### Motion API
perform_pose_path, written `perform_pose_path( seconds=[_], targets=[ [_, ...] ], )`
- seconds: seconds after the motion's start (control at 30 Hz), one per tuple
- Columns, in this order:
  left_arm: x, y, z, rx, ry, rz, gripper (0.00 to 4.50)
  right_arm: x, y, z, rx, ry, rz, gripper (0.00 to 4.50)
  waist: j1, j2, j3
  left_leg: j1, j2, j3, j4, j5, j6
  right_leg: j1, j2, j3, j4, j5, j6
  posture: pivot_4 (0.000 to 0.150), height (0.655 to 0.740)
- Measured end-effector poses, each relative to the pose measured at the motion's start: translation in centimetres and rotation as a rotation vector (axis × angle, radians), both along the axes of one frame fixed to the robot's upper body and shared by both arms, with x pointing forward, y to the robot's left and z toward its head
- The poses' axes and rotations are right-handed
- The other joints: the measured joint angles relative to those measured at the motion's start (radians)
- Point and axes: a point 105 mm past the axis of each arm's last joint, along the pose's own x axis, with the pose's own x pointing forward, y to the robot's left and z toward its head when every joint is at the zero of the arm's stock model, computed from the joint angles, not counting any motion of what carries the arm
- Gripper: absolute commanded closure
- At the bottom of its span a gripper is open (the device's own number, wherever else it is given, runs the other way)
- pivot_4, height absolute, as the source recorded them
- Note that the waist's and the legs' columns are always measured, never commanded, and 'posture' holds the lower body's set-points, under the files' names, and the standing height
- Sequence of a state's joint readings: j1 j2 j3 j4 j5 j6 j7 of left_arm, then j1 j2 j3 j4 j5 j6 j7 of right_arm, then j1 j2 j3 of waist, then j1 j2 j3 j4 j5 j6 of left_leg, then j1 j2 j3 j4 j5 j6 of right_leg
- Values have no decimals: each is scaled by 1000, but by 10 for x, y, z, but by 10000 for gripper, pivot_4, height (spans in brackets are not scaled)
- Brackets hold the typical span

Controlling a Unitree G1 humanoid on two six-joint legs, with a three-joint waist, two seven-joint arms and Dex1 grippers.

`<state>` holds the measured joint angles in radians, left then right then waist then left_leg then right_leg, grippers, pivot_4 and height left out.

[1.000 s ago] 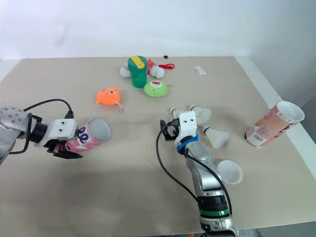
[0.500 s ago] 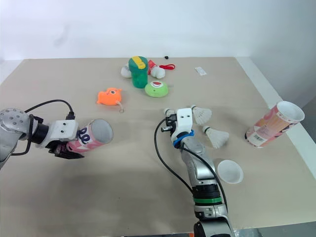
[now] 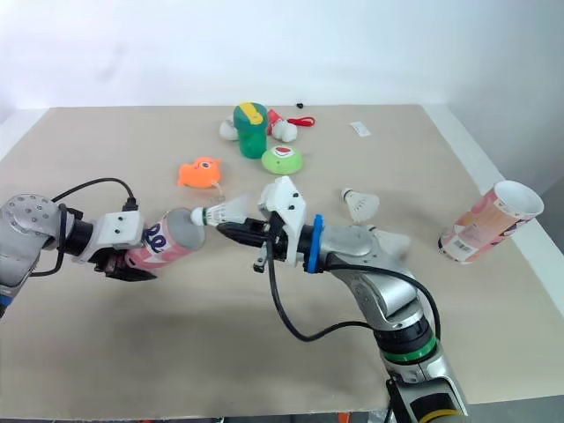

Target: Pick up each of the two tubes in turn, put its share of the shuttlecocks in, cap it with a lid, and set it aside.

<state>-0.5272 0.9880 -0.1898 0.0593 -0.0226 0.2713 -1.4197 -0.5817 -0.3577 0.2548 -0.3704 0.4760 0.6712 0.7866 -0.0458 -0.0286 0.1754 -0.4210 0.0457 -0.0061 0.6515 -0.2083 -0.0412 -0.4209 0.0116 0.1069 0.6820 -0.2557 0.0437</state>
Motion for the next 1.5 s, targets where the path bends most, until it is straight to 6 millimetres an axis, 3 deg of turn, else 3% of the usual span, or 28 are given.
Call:
perform_pose_path(
  seconds=[0.23, 0.27, 0.33, 0.47, 0.5, 0.53, 0.57, 0.6, 0.67, 0.7, 0.77, 0.83, 0.97, 1.2, 1.5],
  targets=[
    [0, -1, -1, -10, 2, 2, 12622, 4, 33, -6, -63, -46, 65, 43760, 3, 0, 0, -1, 0, 0, 2, 0, 0, 0, 0, 0, 0, 0, 1, 1500, 7400],
    [0, -1, -1, -15, 5, 7, 12622, 3, 36, -6, -52, -37, 72, 41364, 3, 0, 0, -1, 0, 0, 2, 0, 0, 0, 0, 0, 0, 0, 1, 1500, 7400],
    [-1, -2, -1, -13, 3, 6, 12622, 1, 38, -4, -35, -24, 81, 35706, 3, 0, 0, -1, 0, 0, 2, 0, 0, 0, 0, 0, 0, 0, 1, 1500, 7400],
    [-4, -2, -1, -17, -3, 5, 12622, -7, 30, 5, 58, 13, 73, 17773, 3, 0, 0, -1, 0, 0, 1, 0, 0, 0, -1, 0, 0, -1, 1, 1500, 7400],
    [-4, -2, -1, -18, -2, 7, 12622, -7, 23, 6, 86, 28, 48, 10525, 3, 0, 0, -1, 0, 0, 1, -1, 0, 0, -1, 0, 0, -1, 1, 1500, 7400],
    [-4, -2, -2, -18, -2, 8, 12622, -6, 19, 7, 97, 35, 27, 9327, 2, 0, 0, -1, 0, 0, 1, -1, 1, 0, -1, 0, 0, 0, 1, 1500, 7400],
    [-4, -3, -2, -22, -1, 8, 12622, -5, 10, 7, 107, 33, -16, 3389, 3, 0, 0, -1, 0, 0, 1, -1, 1, 0, -1, 0, 0, 0, 1, 1500, 7400],
    [-4, -4, -3, -28, -2, 10, 12622, -4, -2, 5, 119, 32, -78, 387, 5, 0, -1, -1, 0, -1, 1, -1, 1, 1, -1, -1, 0, -1, 1, 1500, 7400],
    [-3, -7, -3, -37, -3, 7, 12622, -3, -29, -2, 149, 26, -231, 387, 9, 1, -2, -1, -1, -1, 1, -1, 1, 1, -2, -1, 0, -2, 2, 1500, 7400],
    [-3, -7, -3, -37, -3, 6, 12622, -3, -31, -3, 150, 28, -243, 387, 11, 2, -2, -1, -1, -1, 1, -1, 1, 1, -2, -1, 0, -2, 2, 1500, 7400],
    [-2, -9, -5, -46, -1, 5, 12622, 0, -82, -21, 138, -13, -519, 387, 15, 4, -3, -1, -3, 0, 1, -1, 1, 1, -3, 0, 0, -2, 3, 1500, 7400],
    [-1, -12, -5, -49, 0, -1, 12622, 0, -100, -24, 118, -59, -623, 387, 16, 6, -4, -1, -3, 1, 2, -1, 1, 1, -3, 2, 0, -1, 3, 1500, 7400],
    [0, -17, -9, -52, 9, -29, 12622, -13, -162, -46, 42, -163, -994, 387, 22, 11, -9, 0, -5, 2, 2, -1, 1, 2, -3, 4, 0, -4, 2, 1500, 7400],
    [1, -20, -11, -51, 23, -53, 12622, -22, -184, -62, 82, -135, -1229, 387, 18, 14, -11, 7, -5, 3, 2, 1, 3, 7, -3, 6, 0, -3, 0, 1500, 7400],
    [1, -21, -11, -49, 36, -66, 12622, -5, -193, -85, 102, 10, -1372, 387, 18, 14, -11, 11, -5, 3, -1, 0, 3, 11, -4, 7, -2, -5, -1, 1500, 7400]
  ],
)
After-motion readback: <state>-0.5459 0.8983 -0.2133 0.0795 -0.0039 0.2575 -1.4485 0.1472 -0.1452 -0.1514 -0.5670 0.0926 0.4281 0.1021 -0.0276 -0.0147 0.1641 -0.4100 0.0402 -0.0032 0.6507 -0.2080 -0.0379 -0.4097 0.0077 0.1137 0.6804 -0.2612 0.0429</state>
